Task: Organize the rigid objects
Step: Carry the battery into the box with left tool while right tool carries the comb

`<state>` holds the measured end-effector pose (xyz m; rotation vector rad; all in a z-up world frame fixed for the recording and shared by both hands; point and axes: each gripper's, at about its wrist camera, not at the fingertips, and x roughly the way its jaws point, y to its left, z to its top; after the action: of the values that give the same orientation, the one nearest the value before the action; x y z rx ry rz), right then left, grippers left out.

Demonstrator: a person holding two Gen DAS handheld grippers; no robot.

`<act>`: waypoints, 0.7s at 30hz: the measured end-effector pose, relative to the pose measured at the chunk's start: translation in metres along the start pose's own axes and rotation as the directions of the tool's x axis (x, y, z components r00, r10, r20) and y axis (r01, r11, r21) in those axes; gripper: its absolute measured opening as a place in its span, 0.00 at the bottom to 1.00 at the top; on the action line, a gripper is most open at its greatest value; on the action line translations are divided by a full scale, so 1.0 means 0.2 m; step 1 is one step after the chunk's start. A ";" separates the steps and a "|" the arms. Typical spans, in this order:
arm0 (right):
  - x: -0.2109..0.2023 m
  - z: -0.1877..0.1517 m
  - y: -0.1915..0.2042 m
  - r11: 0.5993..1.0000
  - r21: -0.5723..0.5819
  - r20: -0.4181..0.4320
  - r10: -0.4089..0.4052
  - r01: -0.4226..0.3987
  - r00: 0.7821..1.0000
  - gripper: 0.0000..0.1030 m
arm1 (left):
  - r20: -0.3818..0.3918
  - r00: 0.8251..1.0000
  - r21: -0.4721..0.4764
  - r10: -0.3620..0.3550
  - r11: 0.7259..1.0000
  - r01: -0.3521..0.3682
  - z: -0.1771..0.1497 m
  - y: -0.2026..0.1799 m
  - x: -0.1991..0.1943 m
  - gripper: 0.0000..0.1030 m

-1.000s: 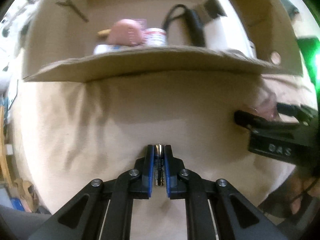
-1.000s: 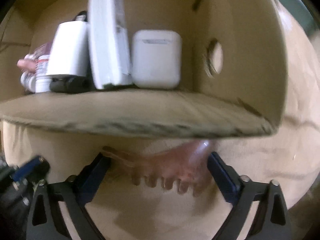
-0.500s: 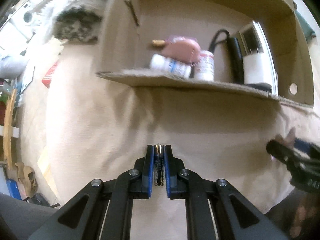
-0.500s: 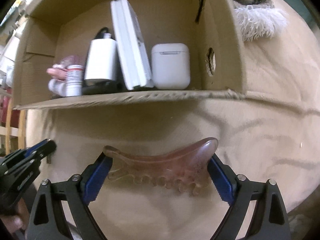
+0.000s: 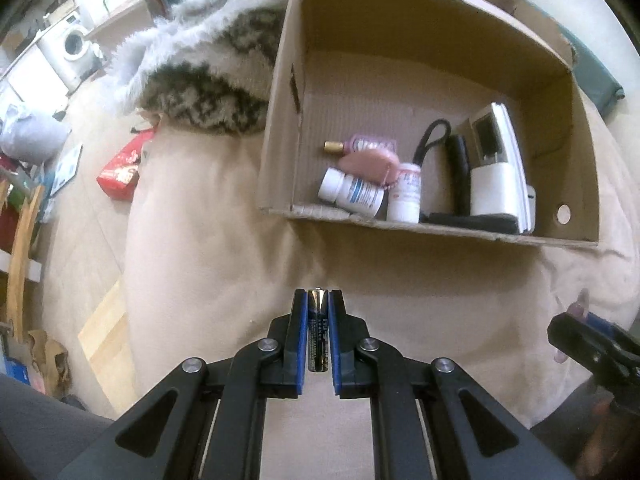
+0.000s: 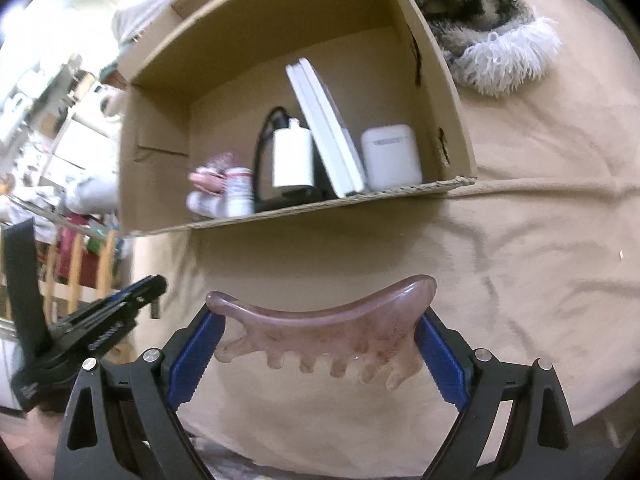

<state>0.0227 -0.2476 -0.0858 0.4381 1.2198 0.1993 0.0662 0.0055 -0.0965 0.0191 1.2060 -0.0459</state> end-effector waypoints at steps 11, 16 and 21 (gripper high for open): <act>-0.14 0.00 0.04 0.986 0.041 0.154 0.152 -0.160 0.976 0.96 | 0.119 0.993 0.035 -0.002 0.999 -0.003 0.05 -0.09 -0.14 0.09; -0.26 0.06 0.08 0.975 0.021 0.261 0.210 -0.223 0.942 0.96 | 0.188 0.982 0.031 -0.037 0.999 0.032 0.13 -0.09 -0.26 0.09; -0.35 0.18 0.12 0.963 0.007 0.305 0.253 -0.268 0.918 0.96 | 0.265 0.963 0.026 -0.052 0.999 0.046 0.28 -0.09 -0.40 0.09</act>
<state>0.0350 -0.2600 -0.0058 0.6501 0.8637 0.3193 0.0882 -0.0116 -0.0018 0.0002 0.9367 -0.1009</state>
